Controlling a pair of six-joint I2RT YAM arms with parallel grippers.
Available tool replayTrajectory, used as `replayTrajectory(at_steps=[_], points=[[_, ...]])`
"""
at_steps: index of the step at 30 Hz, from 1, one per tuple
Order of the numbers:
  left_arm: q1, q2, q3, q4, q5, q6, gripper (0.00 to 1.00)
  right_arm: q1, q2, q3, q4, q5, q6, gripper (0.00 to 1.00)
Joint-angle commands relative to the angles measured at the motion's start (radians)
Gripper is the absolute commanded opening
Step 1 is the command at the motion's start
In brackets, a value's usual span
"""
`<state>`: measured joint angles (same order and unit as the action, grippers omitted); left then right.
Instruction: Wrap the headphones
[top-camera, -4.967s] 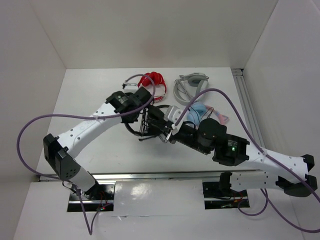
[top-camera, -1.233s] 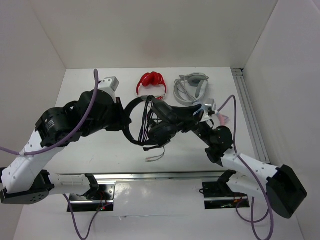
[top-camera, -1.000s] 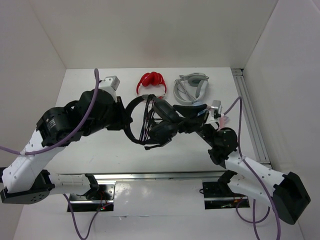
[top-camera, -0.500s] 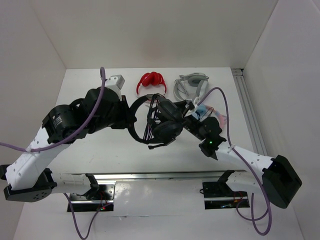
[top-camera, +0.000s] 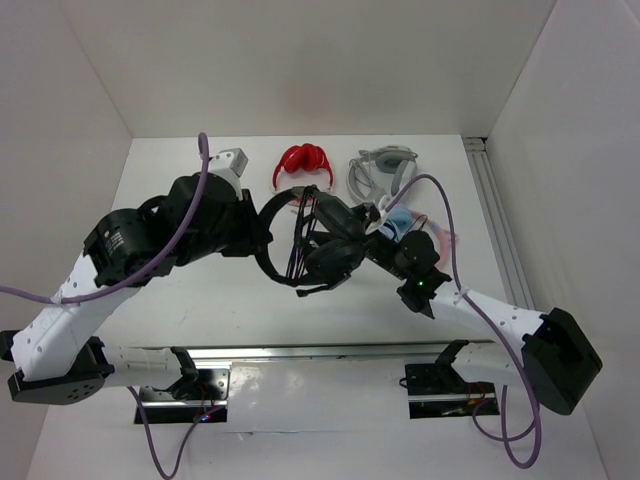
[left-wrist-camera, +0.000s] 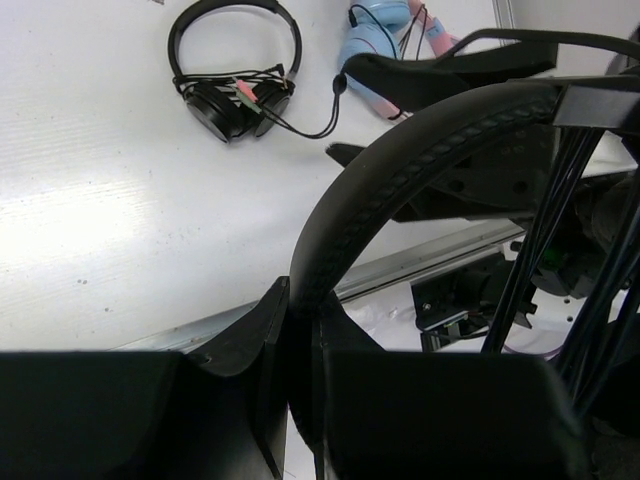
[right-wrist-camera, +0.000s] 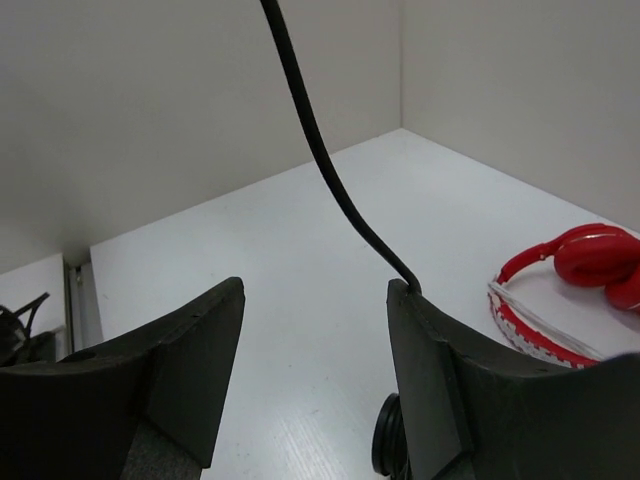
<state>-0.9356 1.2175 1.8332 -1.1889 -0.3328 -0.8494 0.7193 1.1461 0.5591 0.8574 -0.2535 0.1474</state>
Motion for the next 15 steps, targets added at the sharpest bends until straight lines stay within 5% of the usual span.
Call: replayTrajectory(at_steps=[1, 5, 15], points=[[0.027, -0.023, 0.044, 0.078, 0.0, -0.048, 0.0, -0.004, -0.062, 0.013, -0.01, -0.061, -0.009, 0.66], [0.037, -0.023, 0.035, 0.078, 0.032, -0.048, 0.0, -0.004, -0.053, -0.001, -0.023, 0.037, -0.022, 0.66], [0.037, -0.032, 0.035, 0.106, 0.063, -0.048, 0.0, -0.004, 0.147, 0.084, 0.009, -0.019, 0.021, 0.69]])
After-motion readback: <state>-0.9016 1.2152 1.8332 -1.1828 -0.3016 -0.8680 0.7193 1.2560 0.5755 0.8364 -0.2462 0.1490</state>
